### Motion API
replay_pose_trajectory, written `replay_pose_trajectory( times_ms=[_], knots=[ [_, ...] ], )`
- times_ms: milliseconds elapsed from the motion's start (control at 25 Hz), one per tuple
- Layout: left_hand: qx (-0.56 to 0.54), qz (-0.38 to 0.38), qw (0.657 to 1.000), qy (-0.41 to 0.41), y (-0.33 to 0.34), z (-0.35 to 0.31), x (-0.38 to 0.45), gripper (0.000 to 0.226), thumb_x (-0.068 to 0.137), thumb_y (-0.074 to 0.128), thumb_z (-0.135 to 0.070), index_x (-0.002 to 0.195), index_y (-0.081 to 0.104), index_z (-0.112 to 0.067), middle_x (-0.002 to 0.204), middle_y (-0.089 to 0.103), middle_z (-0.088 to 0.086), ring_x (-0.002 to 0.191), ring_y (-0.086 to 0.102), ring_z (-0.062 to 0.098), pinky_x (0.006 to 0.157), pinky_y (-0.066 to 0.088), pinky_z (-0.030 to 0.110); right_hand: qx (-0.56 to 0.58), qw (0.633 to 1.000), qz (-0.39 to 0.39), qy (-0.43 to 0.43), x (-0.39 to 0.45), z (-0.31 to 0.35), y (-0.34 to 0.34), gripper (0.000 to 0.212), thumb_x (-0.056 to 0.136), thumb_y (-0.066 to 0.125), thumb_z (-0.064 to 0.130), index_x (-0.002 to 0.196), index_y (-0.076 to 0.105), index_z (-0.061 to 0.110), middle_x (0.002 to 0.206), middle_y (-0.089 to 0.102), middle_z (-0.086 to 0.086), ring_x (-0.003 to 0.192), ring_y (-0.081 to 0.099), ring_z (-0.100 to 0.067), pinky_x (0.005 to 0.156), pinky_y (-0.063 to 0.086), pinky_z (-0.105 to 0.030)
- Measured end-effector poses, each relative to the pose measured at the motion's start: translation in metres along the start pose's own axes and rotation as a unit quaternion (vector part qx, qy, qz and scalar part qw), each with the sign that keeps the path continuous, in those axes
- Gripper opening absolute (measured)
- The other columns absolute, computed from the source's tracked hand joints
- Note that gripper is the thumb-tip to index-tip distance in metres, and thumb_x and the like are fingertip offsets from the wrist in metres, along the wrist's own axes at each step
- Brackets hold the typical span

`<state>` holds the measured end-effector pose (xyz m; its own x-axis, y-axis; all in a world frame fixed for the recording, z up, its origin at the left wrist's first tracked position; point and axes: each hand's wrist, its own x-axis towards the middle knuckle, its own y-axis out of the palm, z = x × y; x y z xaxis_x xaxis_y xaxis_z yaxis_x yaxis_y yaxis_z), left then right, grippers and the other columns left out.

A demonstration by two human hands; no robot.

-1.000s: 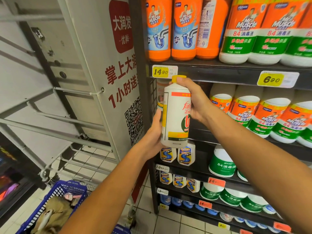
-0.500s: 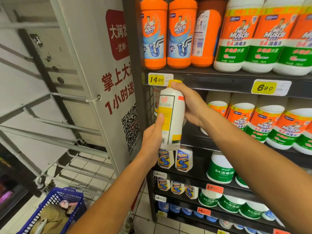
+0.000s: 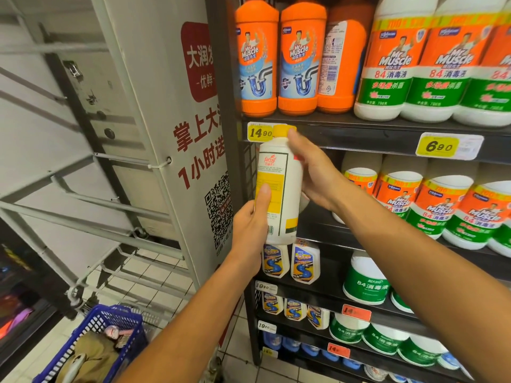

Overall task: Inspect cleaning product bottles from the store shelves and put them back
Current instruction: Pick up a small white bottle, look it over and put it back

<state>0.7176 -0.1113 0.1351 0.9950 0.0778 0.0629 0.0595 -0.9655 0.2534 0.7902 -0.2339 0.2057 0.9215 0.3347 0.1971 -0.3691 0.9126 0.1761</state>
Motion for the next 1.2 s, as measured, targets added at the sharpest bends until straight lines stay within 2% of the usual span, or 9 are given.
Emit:
replay_pose_trajectory(
  times_ms=[120,240,360,480,600,680,800,1040,1200],
  knots=[
    [0.036,0.017,0.999,0.012,-0.004,-0.005,0.004,0.066,0.074,0.055,-0.065,0.116,0.065,-0.015,0.104,0.077,0.001,0.098,0.073,0.016,0.073,0.059,0.023,-0.045,0.998,-0.021,-0.036,0.001,0.001,0.002,0.059,0.074,0.077,0.038,0.123,0.057,0.013,0.102,0.076,-0.003,0.093,0.073,-0.020,0.076,0.057,-0.033],
    [0.004,0.151,0.986,-0.067,-0.022,-0.013,0.014,0.076,0.078,0.040,-0.070,0.132,0.057,-0.020,0.127,0.068,0.005,0.122,0.061,0.022,0.099,0.051,0.037,0.059,0.996,0.064,-0.032,0.002,0.006,0.001,0.056,0.066,0.082,0.039,0.110,0.064,0.010,0.094,0.073,-0.008,0.085,0.070,-0.022,0.077,0.056,-0.038],
    [-0.049,0.243,0.962,-0.111,-0.026,-0.010,0.008,0.076,0.077,0.052,-0.067,0.138,0.051,-0.021,0.134,0.062,0.011,0.125,0.058,0.028,0.104,0.048,0.043,0.167,0.974,0.152,0.005,-0.001,0.002,0.004,0.072,0.054,0.087,0.053,0.108,0.070,0.009,0.107,0.068,-0.015,0.096,0.064,-0.027,0.089,0.049,-0.044],
    [0.037,0.160,0.986,-0.031,-0.017,-0.004,0.002,0.053,0.079,0.063,-0.062,0.118,0.063,-0.027,0.118,0.072,0.001,0.109,0.068,0.016,0.084,0.057,0.028,0.134,0.986,0.099,0.002,-0.002,0.004,0.006,0.061,0.075,0.071,0.057,0.114,0.067,0.010,0.110,0.067,-0.016,0.099,0.065,-0.028,0.088,0.051,-0.042],
    [0.240,-0.011,0.968,0.072,-0.008,-0.013,0.001,0.073,0.053,0.071,-0.076,0.109,0.053,-0.032,0.107,0.070,-0.008,0.092,0.069,0.004,0.076,0.057,0.026,0.016,1.000,-0.008,-0.018,-0.002,0.010,0.010,0.048,0.092,0.054,0.052,0.118,0.065,0.013,0.111,0.072,-0.014,0.102,0.070,-0.028,0.092,0.055,-0.043],
    [0.282,-0.021,0.956,0.079,-0.007,-0.014,0.003,0.083,0.049,0.073,-0.076,0.114,0.043,-0.034,0.107,0.063,-0.014,0.094,0.065,0.000,0.079,0.055,0.028,-0.011,0.999,-0.034,-0.028,-0.004,0.011,0.017,0.037,0.093,0.058,0.048,0.108,0.067,0.016,0.101,0.075,-0.011,0.092,0.072,-0.023,0.084,0.058,-0.038],
    [0.232,0.038,0.970,0.058,-0.011,-0.014,0.002,0.088,0.051,0.074,-0.074,0.119,0.037,-0.032,0.112,0.061,-0.014,0.096,0.065,-0.005,0.076,0.053,0.018,-0.002,0.999,-0.034,-0.033,-0.006,0.011,0.019,0.031,0.093,0.059,0.046,0.098,0.067,0.016,0.086,0.075,-0.007,0.078,0.073,-0.019,0.067,0.058,-0.031],
    [-0.018,0.231,0.967,-0.102,-0.032,-0.020,0.007,0.071,0.077,0.054,-0.065,0.136,0.053,-0.025,0.126,0.068,0.004,0.118,0.064,0.023,0.089,0.056,0.035,0.174,0.984,0.026,0.037,-0.006,0.012,0.008,0.054,0.086,0.051,0.058,0.096,0.072,0.010,0.096,0.069,-0.016,0.088,0.065,-0.029,0.082,0.054,-0.040],
    [-0.030,0.170,0.983,-0.067,-0.024,-0.009,0.005,0.063,0.083,0.058,-0.054,0.134,0.057,-0.017,0.127,0.066,0.015,0.120,0.061,0.033,0.098,0.052,0.046,0.161,0.986,0.032,0.021,-0.007,0.010,0.006,0.052,0.086,0.050,0.060,0.100,0.074,0.016,0.105,0.069,-0.014,0.096,0.066,-0.028,0.092,0.052,-0.044]
  ],
)
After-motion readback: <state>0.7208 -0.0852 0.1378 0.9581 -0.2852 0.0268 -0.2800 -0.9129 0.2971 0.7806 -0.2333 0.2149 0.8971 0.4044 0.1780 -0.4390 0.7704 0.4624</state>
